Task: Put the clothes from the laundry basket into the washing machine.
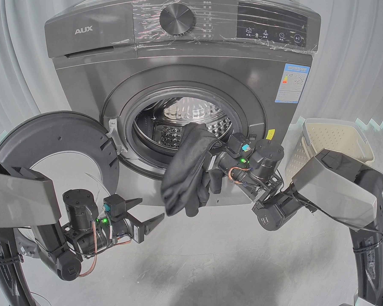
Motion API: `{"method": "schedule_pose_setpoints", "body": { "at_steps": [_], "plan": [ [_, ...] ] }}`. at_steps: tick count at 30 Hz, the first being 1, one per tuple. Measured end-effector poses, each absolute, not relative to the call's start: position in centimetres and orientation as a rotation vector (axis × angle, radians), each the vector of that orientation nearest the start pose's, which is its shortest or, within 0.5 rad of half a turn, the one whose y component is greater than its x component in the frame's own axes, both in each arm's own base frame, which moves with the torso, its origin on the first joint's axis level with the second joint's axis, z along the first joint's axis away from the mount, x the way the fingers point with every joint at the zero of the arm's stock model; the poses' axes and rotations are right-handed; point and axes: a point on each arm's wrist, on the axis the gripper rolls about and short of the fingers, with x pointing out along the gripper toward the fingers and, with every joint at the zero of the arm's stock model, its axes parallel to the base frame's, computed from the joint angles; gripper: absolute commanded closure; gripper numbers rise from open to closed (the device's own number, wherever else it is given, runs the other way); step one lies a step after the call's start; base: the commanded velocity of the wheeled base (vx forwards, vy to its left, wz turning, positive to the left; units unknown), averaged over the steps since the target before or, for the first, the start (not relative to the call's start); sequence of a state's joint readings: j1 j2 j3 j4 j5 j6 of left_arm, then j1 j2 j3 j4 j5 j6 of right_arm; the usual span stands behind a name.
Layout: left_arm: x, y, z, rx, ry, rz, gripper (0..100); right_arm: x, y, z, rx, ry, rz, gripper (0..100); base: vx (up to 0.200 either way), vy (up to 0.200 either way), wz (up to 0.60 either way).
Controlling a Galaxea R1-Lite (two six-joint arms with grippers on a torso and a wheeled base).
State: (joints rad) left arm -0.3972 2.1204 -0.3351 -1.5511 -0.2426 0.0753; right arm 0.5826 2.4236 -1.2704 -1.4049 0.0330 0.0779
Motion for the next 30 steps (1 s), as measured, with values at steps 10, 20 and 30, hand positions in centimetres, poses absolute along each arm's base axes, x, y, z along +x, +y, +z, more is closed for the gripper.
{"method": "schedule_pose_setpoints", "body": {
  "at_steps": [10,20,30],
  "plan": [
    [25.2,-11.8,4.4,0.111,0.244,-0.701,0,38.6,25.2,10.3,0.15,-0.238,0.617,100,0.0,0.0,0.0],
    [28.1,-12.9,6.5,0.078,0.101,-0.679,0,37.0,25.9,9.9,0.152,-0.206,0.649,100,0.0,0.0,0.0],
    [29.4,-13.8,7.5,0.019,0.051,-0.677,0,35.0,27.8,9.4,0.153,-0.173,0.708,100,0.0,0.0,0.0]
  ]
}}
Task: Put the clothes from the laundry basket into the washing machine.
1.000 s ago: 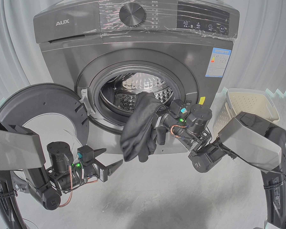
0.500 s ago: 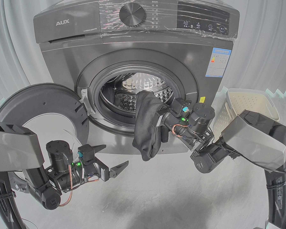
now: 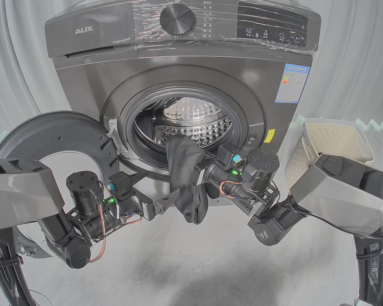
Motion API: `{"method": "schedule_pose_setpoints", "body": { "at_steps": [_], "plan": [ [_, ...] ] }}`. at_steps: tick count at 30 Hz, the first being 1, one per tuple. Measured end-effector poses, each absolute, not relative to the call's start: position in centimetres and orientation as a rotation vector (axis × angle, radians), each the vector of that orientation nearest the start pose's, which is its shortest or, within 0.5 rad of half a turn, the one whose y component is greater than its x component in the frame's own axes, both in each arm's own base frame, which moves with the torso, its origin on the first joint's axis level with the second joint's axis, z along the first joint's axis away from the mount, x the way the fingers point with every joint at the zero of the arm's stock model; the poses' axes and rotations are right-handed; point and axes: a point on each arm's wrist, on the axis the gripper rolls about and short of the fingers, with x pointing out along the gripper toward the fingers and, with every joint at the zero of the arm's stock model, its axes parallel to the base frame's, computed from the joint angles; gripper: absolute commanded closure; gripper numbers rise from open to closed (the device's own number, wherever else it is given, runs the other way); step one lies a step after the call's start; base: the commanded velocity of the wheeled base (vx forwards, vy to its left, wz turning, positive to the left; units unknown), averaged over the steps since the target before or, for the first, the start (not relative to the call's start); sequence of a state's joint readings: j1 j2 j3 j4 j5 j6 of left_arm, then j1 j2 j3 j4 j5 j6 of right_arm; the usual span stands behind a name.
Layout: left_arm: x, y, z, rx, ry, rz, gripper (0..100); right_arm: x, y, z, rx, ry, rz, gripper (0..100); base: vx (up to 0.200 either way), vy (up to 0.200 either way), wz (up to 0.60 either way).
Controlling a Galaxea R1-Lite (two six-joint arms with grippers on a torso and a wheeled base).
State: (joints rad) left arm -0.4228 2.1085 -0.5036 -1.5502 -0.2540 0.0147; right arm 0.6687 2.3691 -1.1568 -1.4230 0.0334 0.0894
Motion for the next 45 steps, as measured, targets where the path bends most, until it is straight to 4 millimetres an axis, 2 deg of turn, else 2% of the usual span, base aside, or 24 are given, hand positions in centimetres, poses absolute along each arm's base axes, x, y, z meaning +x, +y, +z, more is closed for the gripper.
{"method": "schedule_pose_setpoints", "body": {
  "at_steps": [19,34,43,44,45],
  "plan": [
    [32.1,-15.1,5.6,0.016,0.048,-0.674,0,31.8,30.6,10.3,0.168,-0.175,0.803,100,0.0,0.0,0.0],
    [35.3,-15.7,4.0,0.012,0.012,-0.637,0,28.8,30.2,10.4,0.166,-0.126,0.847,100,0.0,0.0,0.0],
    [36.3,-15.7,3.5,0.011,0.002,-0.625,0,28.1,30.2,10.9,0.174,-0.13,0.858,100,0.0,0.0,0.0],
    [36.3,-15.8,3.4,0.011,0.003,-0.624,100,28.1,30.2,10.9,0.174,-0.13,0.858,100,0.0,0.0,0.0],
    [36.4,-15.7,3.4,0.011,0.002,-0.624,100,28.1,30.2,10.9,0.174,-0.13,0.858,100,0.0,0.0,0.0]
  ]
}}
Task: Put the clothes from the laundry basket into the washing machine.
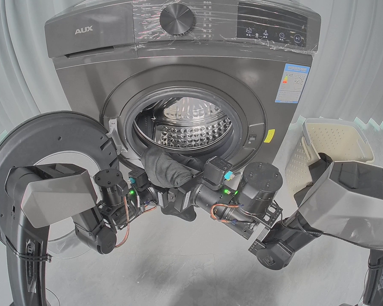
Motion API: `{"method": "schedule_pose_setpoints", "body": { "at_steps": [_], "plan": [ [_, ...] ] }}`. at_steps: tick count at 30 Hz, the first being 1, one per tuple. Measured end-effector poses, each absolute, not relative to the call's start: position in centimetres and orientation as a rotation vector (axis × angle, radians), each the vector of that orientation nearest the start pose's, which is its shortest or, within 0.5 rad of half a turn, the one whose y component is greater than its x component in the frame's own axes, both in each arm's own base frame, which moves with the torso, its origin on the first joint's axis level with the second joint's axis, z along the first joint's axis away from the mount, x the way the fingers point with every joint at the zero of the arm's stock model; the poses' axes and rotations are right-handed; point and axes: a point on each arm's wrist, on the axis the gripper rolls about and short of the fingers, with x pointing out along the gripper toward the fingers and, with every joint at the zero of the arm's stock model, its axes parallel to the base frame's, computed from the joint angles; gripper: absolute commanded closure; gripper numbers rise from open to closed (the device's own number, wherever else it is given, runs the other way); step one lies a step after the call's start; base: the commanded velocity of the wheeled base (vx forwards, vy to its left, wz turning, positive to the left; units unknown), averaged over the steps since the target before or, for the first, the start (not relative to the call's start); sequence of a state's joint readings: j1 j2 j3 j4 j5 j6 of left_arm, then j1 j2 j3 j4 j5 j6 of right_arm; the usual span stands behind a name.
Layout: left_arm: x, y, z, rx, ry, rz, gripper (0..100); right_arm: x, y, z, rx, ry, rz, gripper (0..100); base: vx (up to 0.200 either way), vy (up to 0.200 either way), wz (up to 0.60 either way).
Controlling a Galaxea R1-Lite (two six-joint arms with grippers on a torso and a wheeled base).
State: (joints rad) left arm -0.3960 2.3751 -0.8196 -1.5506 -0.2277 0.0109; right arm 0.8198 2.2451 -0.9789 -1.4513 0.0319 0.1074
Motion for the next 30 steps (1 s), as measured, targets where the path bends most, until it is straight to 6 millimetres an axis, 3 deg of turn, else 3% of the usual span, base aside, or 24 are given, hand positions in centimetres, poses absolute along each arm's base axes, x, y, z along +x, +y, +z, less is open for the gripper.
{"method": "schedule_pose_setpoints", "body": {
  "at_steps": [12,29,30],
  "plan": [
    [36.4,-15.9,3.6,0.0,-0.004,-0.628,100,28.5,29.8,10.7,0.173,-0.122,0.837,100,0.0,0.0,0.0],
    [35.8,-15.4,6.7,-0.07,-0.055,-0.575,100,28.8,26.1,6.7,0.108,0.048,0.712,100,0.0,0.0,0.0],
    [35.8,-15.5,6.8,-0.071,-0.057,-0.575,100,28.8,26.1,6.6,0.107,0.049,0.712,0,0.0,0.0,0.0]
  ]
}}
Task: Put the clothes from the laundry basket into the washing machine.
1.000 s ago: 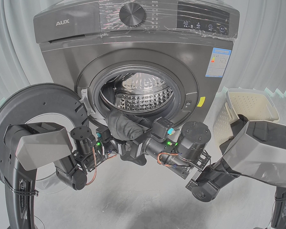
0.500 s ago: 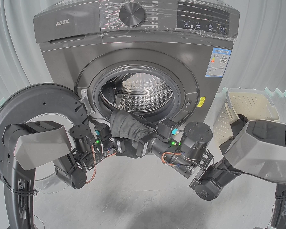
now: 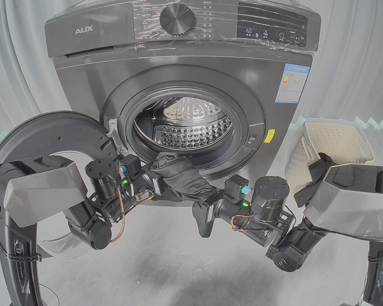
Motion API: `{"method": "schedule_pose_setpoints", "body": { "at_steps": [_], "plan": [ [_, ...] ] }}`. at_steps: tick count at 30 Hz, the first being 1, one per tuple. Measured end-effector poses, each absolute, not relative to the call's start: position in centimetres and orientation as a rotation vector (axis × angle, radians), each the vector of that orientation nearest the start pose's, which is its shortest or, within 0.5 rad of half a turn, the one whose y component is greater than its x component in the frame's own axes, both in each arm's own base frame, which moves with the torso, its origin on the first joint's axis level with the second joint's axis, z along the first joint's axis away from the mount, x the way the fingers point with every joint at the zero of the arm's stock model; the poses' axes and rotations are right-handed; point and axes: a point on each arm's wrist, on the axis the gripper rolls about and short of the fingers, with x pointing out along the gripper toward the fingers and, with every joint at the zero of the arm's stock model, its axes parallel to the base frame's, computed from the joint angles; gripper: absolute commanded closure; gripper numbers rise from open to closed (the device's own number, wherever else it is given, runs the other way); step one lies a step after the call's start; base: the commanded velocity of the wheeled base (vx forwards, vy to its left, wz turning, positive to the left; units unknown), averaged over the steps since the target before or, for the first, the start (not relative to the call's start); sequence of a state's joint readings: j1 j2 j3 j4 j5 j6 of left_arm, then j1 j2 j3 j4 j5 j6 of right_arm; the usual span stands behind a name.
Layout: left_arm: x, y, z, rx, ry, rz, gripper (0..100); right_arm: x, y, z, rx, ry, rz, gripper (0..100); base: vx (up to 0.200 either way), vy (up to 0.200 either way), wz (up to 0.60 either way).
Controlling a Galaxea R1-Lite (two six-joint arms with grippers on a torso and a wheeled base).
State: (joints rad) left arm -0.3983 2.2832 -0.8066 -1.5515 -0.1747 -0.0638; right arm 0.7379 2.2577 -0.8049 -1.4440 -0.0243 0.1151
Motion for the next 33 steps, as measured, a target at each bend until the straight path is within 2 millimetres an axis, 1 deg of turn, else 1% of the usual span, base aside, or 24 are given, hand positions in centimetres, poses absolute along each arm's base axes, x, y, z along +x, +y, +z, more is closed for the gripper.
{"method": "schedule_pose_setpoints", "body": {
  "at_steps": [7,9,13,14,20,23,26,29,33],
  "plan": [
    [35.5,-15.6,7.3,-0.073,-0.069,-0.579,100,28.5,26.0,6.4,0.103,0.062,0.719,0,0.0,0.0,0.0],
    [35.4,-15.6,7.5,-0.074,-0.071,-0.58,100,27.9,25.7,5.8,0.089,0.092,0.723,0,0.0,0.0,0.0],
    [35.0,-15.4,7.8,-0.072,-0.071,-0.58,100,26.6,24.7,4.4,0.051,0.172,0.743,0,0.0,0.0,0.0],
    [34.9,-15.4,7.8,-0.07,-0.069,-0.58,100,26.0,24.2,3.8,0.034,0.207,0.754,0,0.0,0.0,0.0],
    [33.8,-15.4,8.4,-0.071,-0.061,-0.593,100,23.4,22.2,2.2,-0.019,0.309,0.846,0,0.0,0.0,0.0],
    [33.0,-15.4,9.0,-0.075,-0.064,-0.603,100,22.5,21.7,2.2,-0.016,0.31,0.881,0,0.0,0.0,0.0],
    [32.0,-15.3,9.5,-0.08,-0.059,-0.615,100,22.5,21.5,2.7,-0.006,0.295,0.871,0,0.0,0.0,0.0],
    [30.9,-15.1,10.0,-0.09,-0.05,-0.625,100,23.0,21.2,3.6,0.03,0.264,0.821,0,0.0,0.0,0.0],
    [29.4,-14.5,10.4,-0.095,-0.028,-0.629,100,24.3,20.2,5.1,0.138,0.235,0.729,0,0.0,0.0,0.0]
  ]
}}
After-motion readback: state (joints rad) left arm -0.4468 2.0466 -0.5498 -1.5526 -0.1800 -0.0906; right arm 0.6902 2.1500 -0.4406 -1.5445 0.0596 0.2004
